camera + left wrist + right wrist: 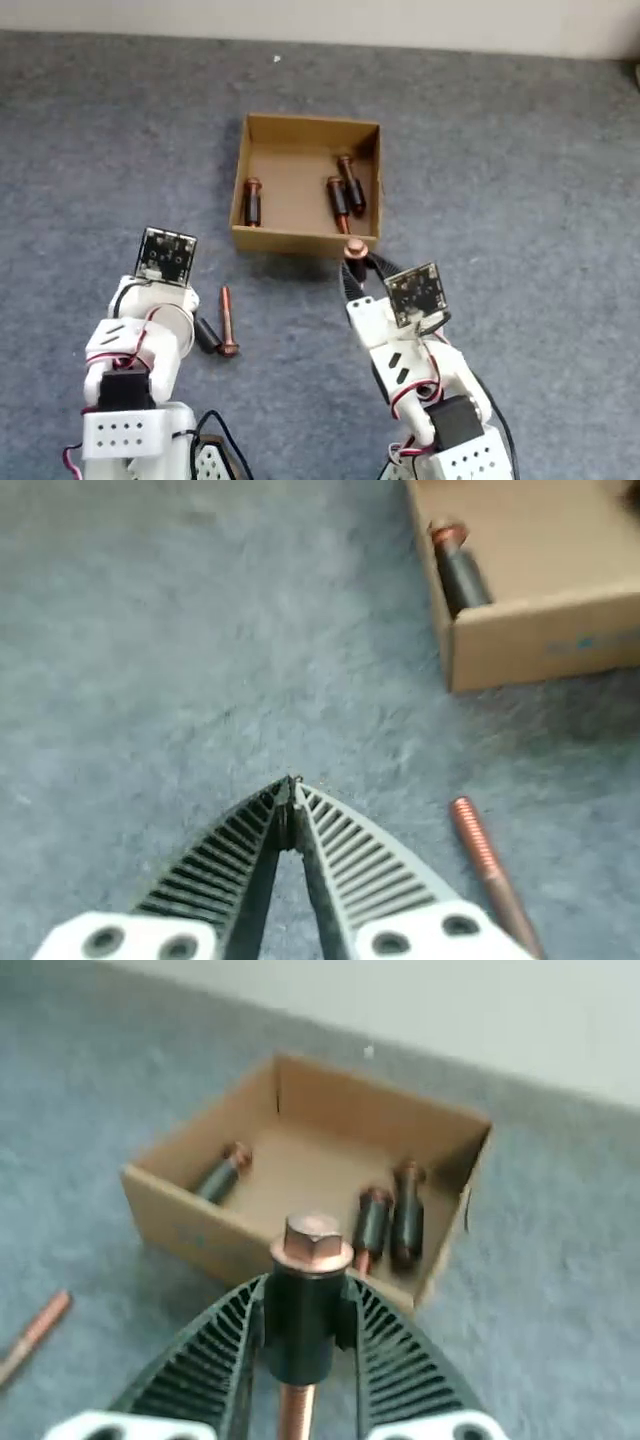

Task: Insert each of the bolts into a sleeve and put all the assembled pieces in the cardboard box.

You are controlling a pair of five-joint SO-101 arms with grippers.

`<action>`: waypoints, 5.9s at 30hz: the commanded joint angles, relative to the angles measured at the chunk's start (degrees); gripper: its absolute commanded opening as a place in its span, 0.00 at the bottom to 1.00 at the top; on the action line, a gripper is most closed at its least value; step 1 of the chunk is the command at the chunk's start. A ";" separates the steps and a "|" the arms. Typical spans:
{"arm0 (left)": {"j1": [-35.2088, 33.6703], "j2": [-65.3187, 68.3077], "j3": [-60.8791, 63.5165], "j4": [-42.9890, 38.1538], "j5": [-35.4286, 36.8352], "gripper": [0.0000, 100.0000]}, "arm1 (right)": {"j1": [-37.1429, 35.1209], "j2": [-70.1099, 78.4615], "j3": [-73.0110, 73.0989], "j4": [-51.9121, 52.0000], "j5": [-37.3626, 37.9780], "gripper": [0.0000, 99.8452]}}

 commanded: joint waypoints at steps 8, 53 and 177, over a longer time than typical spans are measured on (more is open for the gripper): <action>-2.24 -0.57 0.22 -4.31 -0.53 0.01 | 0.75 25.27 -17.80 -15.43 0.35 0.01; -19.12 -18.33 4.97 -4.40 10.11 0.01 | -8.40 72.75 -49.71 -9.27 -0.09 0.18; -25.36 -17.36 4.53 -4.22 10.46 0.01 | -15.69 76.09 -66.59 34.42 -0.35 0.01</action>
